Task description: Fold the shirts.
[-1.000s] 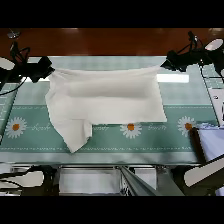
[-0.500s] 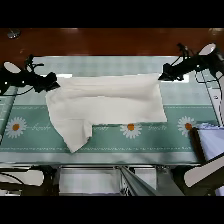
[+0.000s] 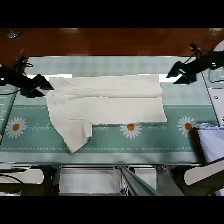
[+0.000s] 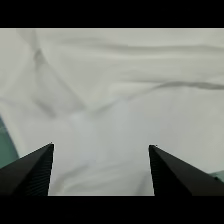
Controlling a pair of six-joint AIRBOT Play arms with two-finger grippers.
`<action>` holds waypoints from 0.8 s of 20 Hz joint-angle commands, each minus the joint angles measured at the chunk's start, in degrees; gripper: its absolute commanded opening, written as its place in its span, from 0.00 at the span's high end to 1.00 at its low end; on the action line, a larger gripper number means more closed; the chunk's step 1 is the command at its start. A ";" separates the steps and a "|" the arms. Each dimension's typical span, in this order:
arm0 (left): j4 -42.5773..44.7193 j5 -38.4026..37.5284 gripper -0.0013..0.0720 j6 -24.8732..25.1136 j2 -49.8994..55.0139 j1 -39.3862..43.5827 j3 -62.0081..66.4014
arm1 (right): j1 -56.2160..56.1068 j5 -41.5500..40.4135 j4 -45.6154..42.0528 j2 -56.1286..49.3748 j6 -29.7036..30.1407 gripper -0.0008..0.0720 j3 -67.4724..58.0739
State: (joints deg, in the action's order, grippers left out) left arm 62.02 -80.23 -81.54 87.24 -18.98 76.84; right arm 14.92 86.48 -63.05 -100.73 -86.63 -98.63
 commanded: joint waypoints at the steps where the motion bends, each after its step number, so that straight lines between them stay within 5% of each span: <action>1: 1.25 -3.45 0.02 1.40 -9.46 -6.91 -8.52 | 6.27 -1.66 -11.06 11.56 -0.39 0.13 9.20; 6: -2.27 4.37 0.02 6.16 -23.91 -18.67 -39.56 | 10.49 -24.76 3.15 33.70 3.91 0.13 48.87; 11: -15.04 7.80 0.02 13.88 -25.49 -23.80 -53.05 | 10.08 -24.98 12.26 41.33 9.84 0.13 64.19; 14: -26.36 12.07 0.02 19.93 -25.46 -20.68 -57.64 | 10.10 -23.85 12.11 41.31 9.81 0.13 64.83; 16: -26.47 15.91 0.03 19.91 -25.00 -16.06 -59.04 | 10.10 -23.89 12.46 41.31 9.75 0.13 64.85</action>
State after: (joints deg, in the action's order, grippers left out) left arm 41.63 -69.43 -65.08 62.24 -38.50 21.56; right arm 24.97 62.78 -52.05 -60.36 -77.62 -35.73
